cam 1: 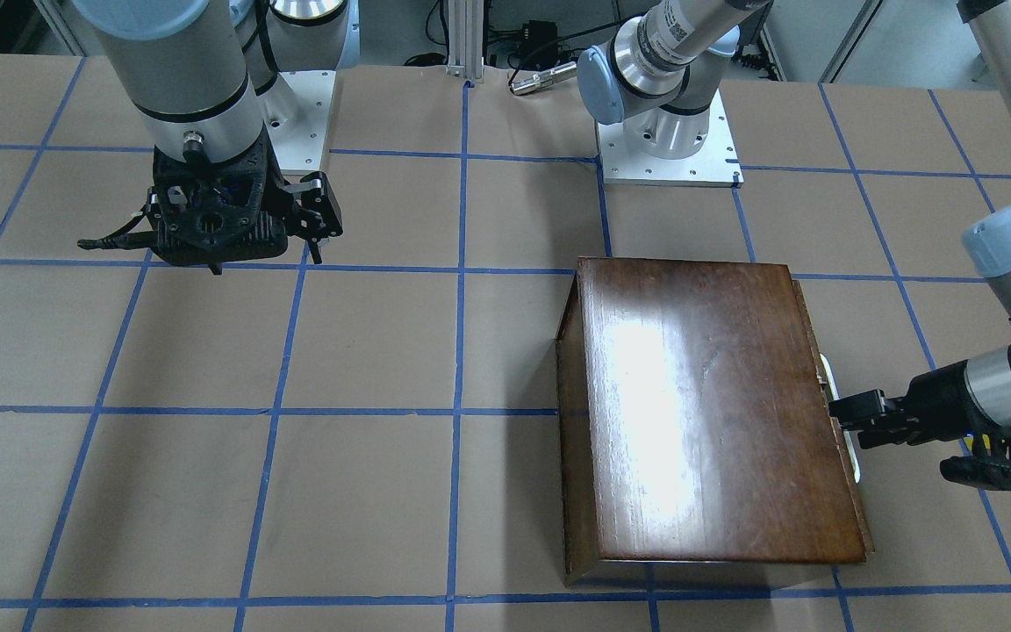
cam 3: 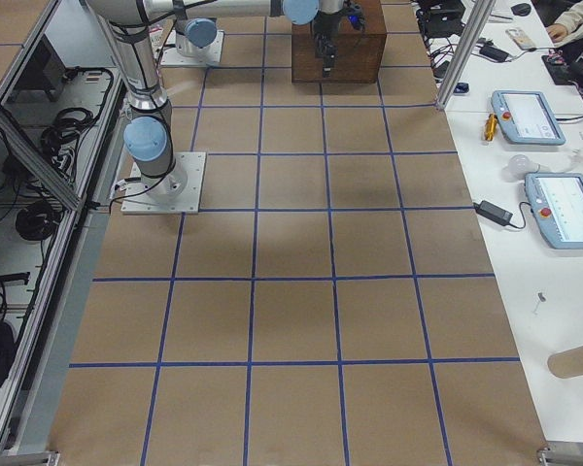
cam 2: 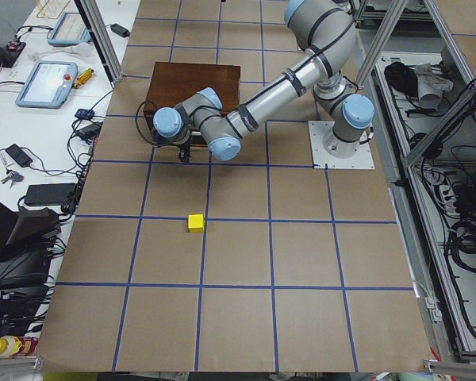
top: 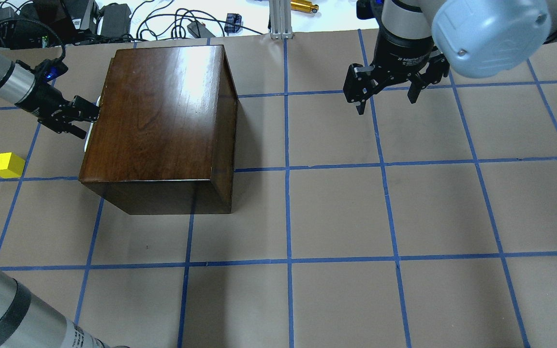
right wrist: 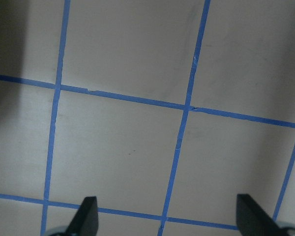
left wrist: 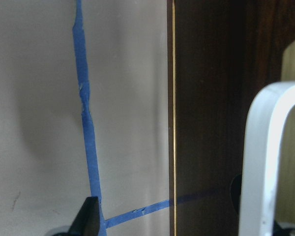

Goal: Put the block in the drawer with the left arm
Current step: 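Pull the drawer open outward with the left gripper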

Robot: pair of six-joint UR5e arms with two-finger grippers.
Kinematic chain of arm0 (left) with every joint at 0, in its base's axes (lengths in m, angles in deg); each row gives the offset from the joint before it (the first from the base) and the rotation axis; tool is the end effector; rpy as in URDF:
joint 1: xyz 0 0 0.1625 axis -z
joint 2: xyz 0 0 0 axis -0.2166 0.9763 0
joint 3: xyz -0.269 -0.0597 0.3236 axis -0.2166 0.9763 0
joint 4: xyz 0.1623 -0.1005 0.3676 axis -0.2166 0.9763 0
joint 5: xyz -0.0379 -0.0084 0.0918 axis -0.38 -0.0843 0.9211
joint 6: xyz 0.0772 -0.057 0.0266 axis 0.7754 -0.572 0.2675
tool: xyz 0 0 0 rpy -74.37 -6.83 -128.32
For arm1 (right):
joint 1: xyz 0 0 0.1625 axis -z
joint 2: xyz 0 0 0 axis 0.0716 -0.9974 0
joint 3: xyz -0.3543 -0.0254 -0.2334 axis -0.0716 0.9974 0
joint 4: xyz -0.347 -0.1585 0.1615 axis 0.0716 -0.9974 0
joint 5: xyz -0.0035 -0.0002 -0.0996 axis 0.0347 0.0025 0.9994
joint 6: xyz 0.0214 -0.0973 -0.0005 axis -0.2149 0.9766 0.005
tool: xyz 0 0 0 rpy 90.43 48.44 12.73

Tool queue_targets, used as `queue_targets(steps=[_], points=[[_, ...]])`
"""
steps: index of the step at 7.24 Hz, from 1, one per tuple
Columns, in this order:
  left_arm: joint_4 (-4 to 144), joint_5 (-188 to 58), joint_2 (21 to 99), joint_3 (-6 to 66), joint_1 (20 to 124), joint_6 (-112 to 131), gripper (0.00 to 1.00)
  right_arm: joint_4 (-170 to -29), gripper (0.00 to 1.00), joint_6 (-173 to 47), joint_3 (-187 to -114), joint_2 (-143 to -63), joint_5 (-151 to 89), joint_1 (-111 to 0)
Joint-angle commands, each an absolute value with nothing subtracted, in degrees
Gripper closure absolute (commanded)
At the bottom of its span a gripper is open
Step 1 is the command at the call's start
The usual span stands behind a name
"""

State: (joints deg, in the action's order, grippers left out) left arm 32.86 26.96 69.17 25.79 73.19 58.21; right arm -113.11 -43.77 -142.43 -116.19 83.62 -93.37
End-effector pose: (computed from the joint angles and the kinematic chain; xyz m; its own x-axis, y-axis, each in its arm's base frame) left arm 0.1636 -0.6319 0.2509 -0.9103 0.0273 0.4130 0.0442 0.9985 0.0315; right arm 0.1993 -0.5209 0.4696 -0.9836 -0.1772 0.0326 -0.1766 0.9841 0.0214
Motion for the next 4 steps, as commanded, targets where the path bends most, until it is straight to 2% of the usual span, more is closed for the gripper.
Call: queue_targets(steps=[1,4], points=[[32.85,27.07,69.16,25.84,71.67,58.69,0.0,-113.11,0.0,-43.75,-142.43,-116.19,83.62,-93.37],[32.76,27.25,69.07,25.93,67.89,58.7,0.0,-113.11,0.0,-43.84,-142.43,-116.19,83.62,-93.37]])
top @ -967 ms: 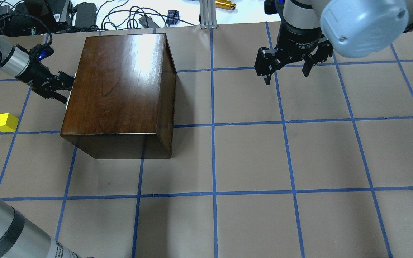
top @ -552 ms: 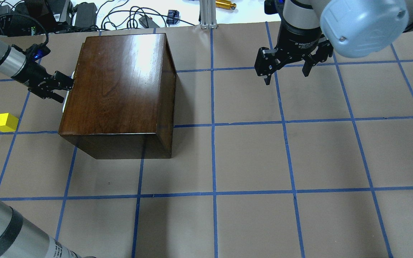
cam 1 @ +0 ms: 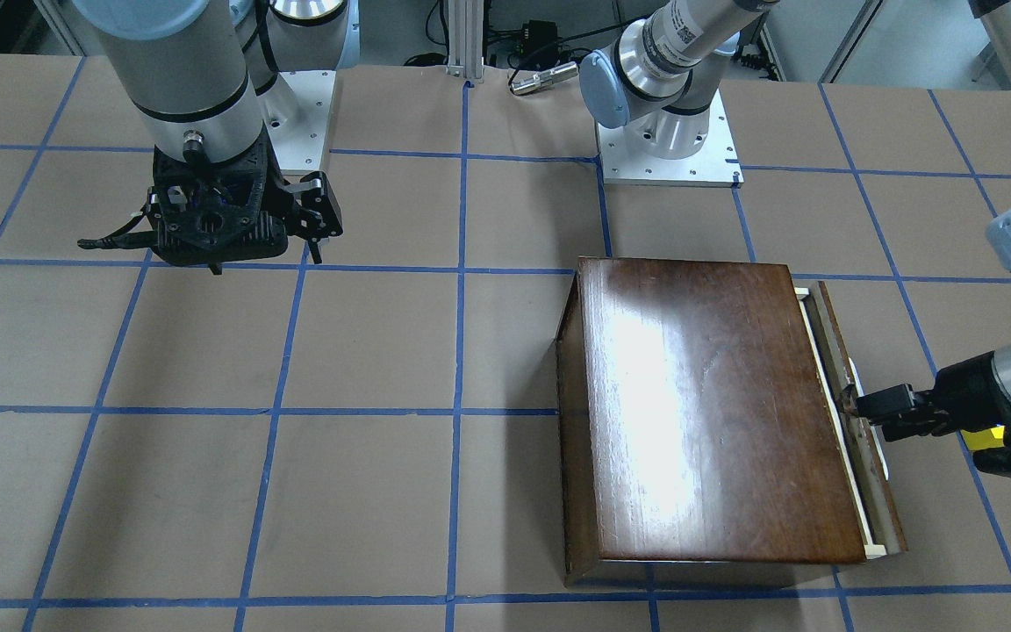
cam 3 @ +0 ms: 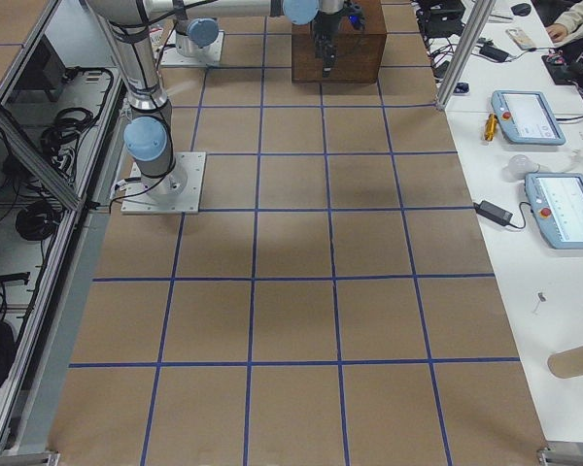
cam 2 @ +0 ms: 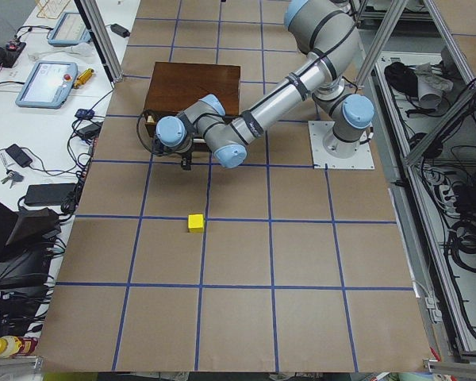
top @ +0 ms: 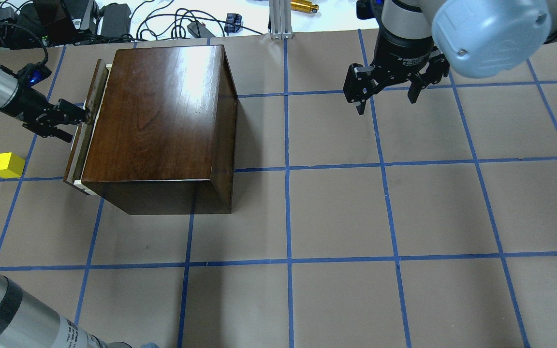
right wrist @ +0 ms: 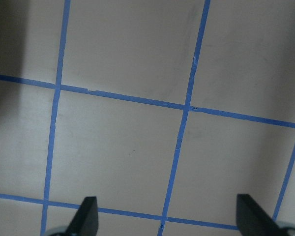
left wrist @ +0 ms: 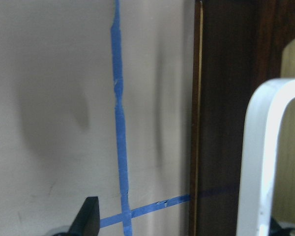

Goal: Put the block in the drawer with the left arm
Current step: 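Pull the drawer open outward with the left gripper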

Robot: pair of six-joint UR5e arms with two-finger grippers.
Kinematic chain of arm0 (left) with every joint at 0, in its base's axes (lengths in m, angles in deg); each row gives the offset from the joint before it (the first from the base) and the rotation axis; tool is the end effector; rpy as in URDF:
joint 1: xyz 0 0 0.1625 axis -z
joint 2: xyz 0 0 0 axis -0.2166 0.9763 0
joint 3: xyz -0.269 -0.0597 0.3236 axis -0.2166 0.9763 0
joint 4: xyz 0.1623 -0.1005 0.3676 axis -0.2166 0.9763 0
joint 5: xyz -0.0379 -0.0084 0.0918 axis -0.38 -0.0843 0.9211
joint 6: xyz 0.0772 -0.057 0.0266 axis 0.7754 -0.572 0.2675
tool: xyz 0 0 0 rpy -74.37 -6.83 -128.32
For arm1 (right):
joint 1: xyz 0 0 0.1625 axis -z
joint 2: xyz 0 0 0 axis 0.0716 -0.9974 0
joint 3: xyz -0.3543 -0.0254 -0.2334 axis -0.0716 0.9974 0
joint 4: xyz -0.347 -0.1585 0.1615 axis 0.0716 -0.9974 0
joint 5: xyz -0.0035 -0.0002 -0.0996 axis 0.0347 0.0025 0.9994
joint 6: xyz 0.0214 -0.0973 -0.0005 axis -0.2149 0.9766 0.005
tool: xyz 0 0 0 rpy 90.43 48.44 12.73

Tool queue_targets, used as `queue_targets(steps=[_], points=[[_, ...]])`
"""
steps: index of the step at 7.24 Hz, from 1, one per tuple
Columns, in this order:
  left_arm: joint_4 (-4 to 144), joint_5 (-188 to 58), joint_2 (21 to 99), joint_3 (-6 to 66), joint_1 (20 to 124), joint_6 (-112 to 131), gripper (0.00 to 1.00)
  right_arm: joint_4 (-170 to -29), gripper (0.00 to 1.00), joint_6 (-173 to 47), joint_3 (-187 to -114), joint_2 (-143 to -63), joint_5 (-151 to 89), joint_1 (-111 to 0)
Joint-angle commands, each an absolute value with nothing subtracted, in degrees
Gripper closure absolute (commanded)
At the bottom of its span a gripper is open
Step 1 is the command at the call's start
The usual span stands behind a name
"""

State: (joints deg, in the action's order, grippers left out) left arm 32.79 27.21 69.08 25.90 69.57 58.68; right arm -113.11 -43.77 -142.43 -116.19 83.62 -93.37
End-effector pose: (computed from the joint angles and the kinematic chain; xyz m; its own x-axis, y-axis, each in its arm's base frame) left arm 0.2032 -0.6196 0.2510 -0.9120 -0.0217 0.4095 -0.0105 0.9995 0.0296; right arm 0.1993 -0.5209 0.4696 -0.9836 -0.1772 0.0326 -0.1766 0.9841 0.0214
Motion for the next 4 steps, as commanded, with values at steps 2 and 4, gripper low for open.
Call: queue_targets(steps=[2,4], points=[[32.76,27.34,69.07,26.02,66.22,58.7,0.0,-113.11,0.0,-43.75,-142.43,-116.19,83.62,-93.37],[31.98,27.34,69.07,25.93,64.2,58.7,0.0,-113.11,0.0,-43.75,-142.43,-116.19,83.62,-93.37]])
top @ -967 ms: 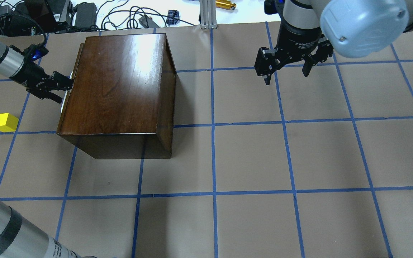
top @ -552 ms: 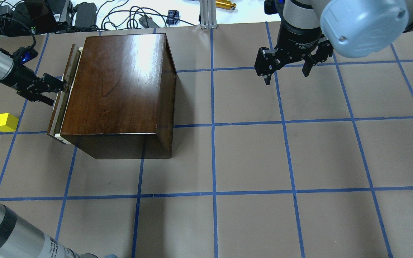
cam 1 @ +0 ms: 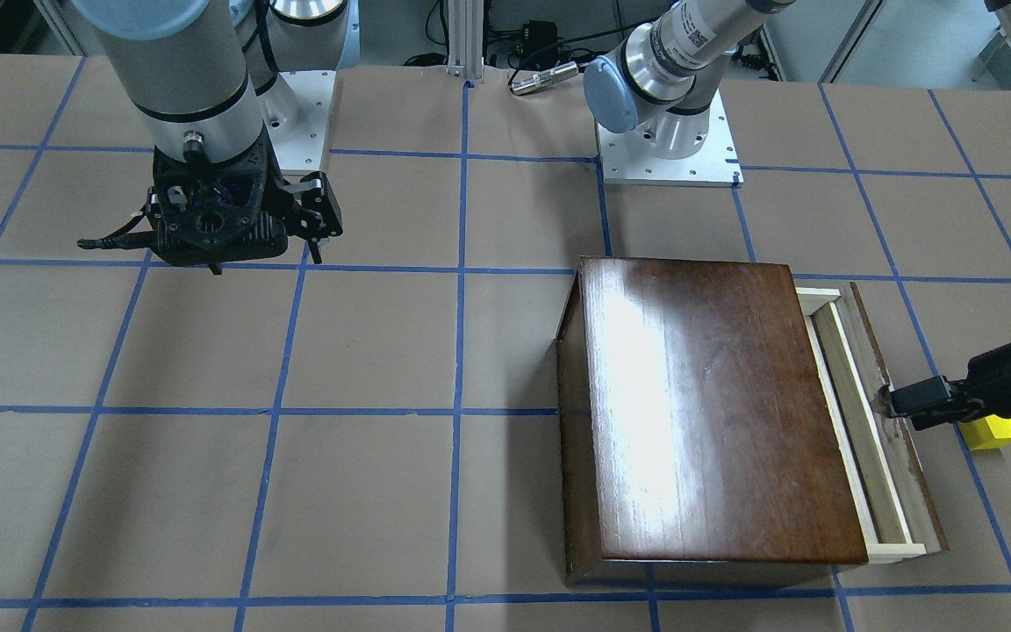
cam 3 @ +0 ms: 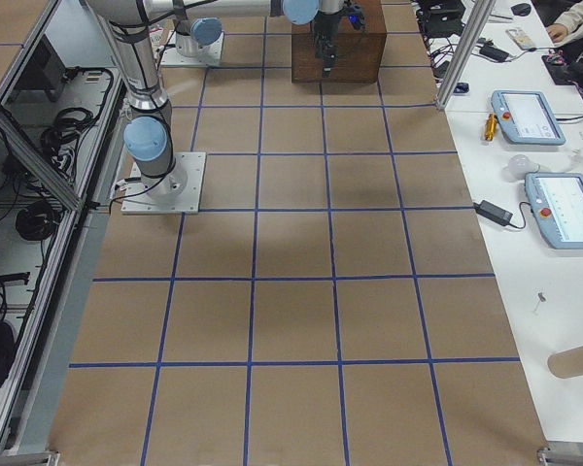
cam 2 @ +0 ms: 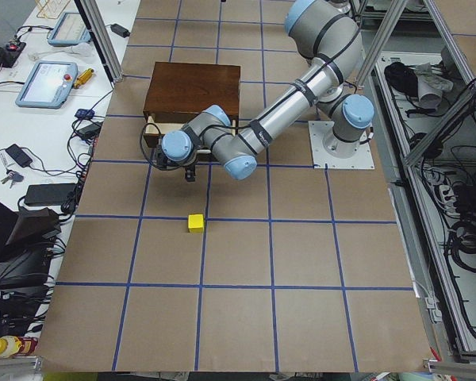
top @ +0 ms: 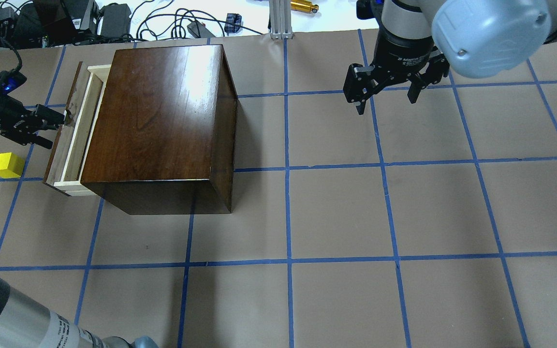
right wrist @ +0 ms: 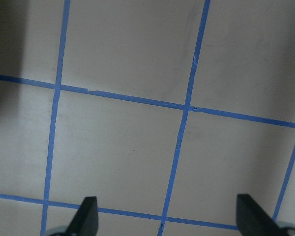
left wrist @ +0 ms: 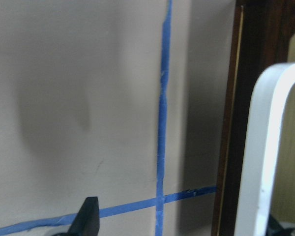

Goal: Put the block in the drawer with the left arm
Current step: 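Pull the drawer open outward with the left gripper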

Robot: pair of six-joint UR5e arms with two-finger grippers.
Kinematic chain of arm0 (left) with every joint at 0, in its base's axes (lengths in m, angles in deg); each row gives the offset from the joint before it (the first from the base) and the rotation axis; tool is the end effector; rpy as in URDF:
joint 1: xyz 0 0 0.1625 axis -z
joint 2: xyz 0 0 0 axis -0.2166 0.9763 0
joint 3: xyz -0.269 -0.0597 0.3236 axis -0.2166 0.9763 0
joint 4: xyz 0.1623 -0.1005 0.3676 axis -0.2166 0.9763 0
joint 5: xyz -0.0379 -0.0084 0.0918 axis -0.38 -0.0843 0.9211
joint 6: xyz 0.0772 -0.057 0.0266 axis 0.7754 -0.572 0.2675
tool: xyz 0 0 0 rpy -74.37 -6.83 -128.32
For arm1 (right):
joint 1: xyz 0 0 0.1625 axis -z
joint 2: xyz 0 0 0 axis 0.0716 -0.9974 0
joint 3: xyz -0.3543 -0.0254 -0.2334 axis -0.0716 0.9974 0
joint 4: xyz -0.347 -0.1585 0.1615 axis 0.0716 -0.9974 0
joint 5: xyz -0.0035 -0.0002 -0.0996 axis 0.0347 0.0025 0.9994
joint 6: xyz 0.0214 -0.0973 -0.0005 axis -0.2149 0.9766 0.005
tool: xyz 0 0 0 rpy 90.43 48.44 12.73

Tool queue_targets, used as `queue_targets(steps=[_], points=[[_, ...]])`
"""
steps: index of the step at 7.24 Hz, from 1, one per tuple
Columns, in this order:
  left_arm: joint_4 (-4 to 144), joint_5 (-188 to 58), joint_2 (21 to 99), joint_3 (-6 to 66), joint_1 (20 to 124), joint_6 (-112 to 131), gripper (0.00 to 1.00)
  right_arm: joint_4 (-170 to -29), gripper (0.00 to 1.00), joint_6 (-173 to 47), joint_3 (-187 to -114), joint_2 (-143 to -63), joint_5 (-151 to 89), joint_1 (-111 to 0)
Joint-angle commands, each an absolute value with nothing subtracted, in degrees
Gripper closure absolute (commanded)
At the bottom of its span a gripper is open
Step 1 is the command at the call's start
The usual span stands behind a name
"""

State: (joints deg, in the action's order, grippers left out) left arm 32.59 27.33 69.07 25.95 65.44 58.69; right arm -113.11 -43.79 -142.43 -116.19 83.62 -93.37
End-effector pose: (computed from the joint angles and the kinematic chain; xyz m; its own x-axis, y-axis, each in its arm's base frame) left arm 0.2475 -0.6033 0.2510 -0.9095 -0.0862 0.4066 -0.0818 0.9962 0.0283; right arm 0.1993 -0.5209 0.4696 -0.9837 -0.1769 0.0327 -0.1762 0.9841 0.0214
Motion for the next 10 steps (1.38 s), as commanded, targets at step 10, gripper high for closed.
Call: queue_targets(steps=[10], points=[[33.36,28.3,63.38,25.84,61.99,59.93,0.0,-113.11,0.0,-43.84,-142.43,-116.19,83.62,-93.37]])
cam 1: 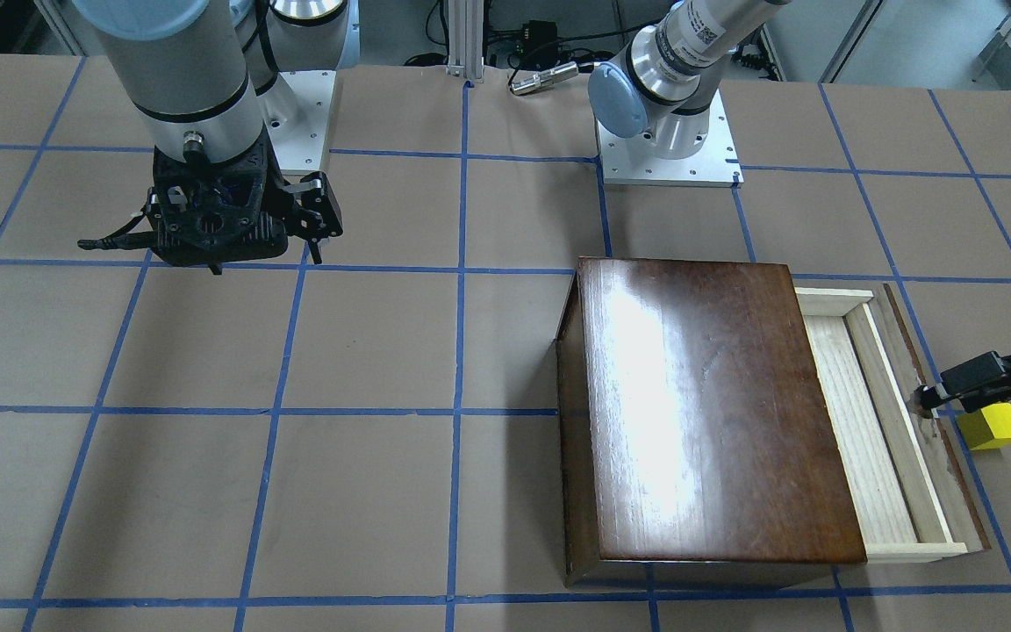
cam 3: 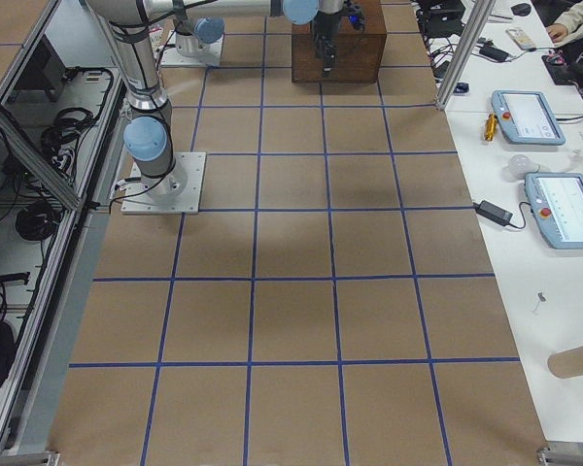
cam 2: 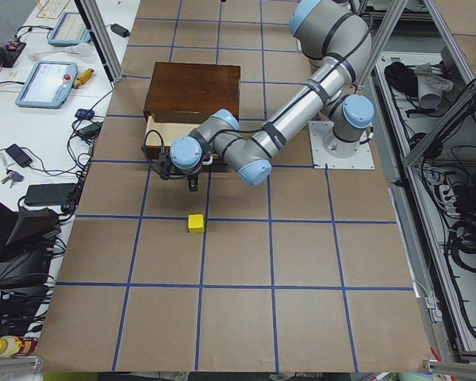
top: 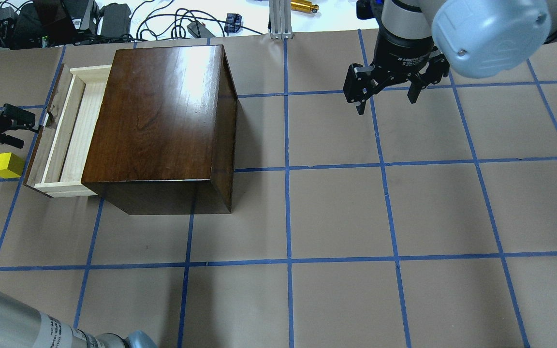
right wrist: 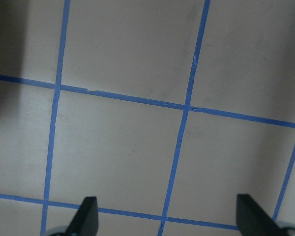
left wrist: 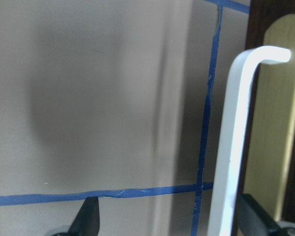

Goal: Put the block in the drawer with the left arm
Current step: 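Pull the drawer open outward with the left gripper, then release the handle and raise the left gripper above the cabinet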

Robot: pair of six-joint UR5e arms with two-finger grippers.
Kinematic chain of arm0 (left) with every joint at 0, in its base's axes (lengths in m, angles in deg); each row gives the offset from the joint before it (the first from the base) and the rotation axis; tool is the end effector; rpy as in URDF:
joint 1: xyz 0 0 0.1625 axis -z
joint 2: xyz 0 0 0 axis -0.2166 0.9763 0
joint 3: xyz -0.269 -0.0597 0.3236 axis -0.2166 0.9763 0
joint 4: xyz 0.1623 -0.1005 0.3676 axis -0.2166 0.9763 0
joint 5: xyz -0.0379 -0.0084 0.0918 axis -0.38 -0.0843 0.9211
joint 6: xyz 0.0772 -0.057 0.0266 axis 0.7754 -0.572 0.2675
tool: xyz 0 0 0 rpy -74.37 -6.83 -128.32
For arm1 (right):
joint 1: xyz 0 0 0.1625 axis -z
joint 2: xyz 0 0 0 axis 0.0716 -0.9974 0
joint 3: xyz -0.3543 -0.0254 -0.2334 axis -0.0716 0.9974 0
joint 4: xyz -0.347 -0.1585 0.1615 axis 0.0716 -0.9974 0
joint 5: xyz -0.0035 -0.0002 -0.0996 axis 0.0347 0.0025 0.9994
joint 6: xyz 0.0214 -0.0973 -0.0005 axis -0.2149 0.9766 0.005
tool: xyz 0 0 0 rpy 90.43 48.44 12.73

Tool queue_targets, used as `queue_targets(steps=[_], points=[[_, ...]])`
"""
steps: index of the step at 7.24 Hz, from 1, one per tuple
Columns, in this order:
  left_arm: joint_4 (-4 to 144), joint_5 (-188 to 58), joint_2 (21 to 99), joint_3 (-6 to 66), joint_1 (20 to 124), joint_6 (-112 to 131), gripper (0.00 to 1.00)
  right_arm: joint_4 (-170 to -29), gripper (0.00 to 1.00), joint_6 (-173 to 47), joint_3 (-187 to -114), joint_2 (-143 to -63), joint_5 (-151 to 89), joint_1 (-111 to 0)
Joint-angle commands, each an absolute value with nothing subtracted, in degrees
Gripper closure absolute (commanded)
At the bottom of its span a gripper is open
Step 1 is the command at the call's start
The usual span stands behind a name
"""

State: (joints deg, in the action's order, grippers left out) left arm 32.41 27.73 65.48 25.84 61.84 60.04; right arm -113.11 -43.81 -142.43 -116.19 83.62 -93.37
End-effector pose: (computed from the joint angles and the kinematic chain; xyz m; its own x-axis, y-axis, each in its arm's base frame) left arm 0.2815 -0.5816 0.2912 -0.9247 -0.1002 0.3672 -0.1210 0.9921 -0.0339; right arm 0.1993 -0.5209 0.4696 -0.9838 -0.1765 0.0327 -0.1759 0.9842 0.0214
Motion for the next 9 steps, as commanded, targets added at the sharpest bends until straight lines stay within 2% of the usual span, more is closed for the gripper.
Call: queue_targets(steps=[1,7,9], points=[[35.72,29.26,60.92,25.84,61.99,59.93,0.0,-113.11,0.0,-43.75,-142.43,-116.19,83.54,-93.37],[50.84,34.8,42.21,26.9,62.78,59.58,0.0,-113.11,0.0,-43.84,-142.43,-116.19,83.62,-93.37],[52.79,36.39,39.55,26.72,64.78,56.43,0.0,-113.11,0.0,-43.75,-142.43,-116.19,83.62,-93.37]])
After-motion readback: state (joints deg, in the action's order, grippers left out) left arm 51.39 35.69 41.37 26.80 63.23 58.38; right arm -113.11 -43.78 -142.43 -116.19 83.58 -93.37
